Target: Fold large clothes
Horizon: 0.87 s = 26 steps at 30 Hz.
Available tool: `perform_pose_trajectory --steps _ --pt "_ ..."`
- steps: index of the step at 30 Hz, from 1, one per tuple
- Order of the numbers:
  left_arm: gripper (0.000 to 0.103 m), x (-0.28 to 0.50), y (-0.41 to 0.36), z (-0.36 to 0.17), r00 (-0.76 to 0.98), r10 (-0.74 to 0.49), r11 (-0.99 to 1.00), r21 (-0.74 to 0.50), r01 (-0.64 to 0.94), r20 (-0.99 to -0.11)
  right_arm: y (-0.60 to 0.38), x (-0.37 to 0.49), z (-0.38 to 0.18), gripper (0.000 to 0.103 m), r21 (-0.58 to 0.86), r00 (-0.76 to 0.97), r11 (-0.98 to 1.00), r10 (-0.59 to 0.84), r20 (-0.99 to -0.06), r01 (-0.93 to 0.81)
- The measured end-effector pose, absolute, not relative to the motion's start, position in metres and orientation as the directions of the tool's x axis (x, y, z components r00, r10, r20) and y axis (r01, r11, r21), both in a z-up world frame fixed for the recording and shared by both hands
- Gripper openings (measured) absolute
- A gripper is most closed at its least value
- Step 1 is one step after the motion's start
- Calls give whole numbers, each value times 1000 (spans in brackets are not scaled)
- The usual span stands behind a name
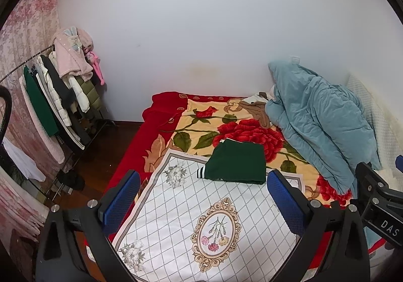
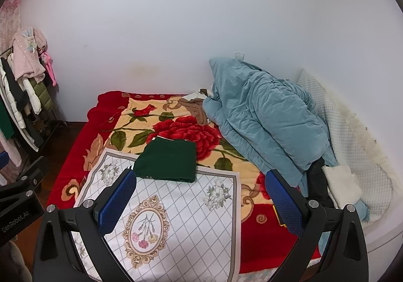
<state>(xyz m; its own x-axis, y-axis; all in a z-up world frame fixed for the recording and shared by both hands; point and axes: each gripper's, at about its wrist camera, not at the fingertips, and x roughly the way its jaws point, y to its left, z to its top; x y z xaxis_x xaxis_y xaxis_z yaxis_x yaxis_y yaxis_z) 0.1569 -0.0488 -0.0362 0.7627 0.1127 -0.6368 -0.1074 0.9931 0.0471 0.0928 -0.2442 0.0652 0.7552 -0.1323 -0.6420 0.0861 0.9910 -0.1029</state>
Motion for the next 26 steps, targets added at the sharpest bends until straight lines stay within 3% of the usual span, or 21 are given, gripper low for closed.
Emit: perform_pose_trajectory --steps 26 --pt "103 157 -45 -35 767 128 991 47 -126 -629 -242 98 64 103 -95 758 993 -117 -642 72"
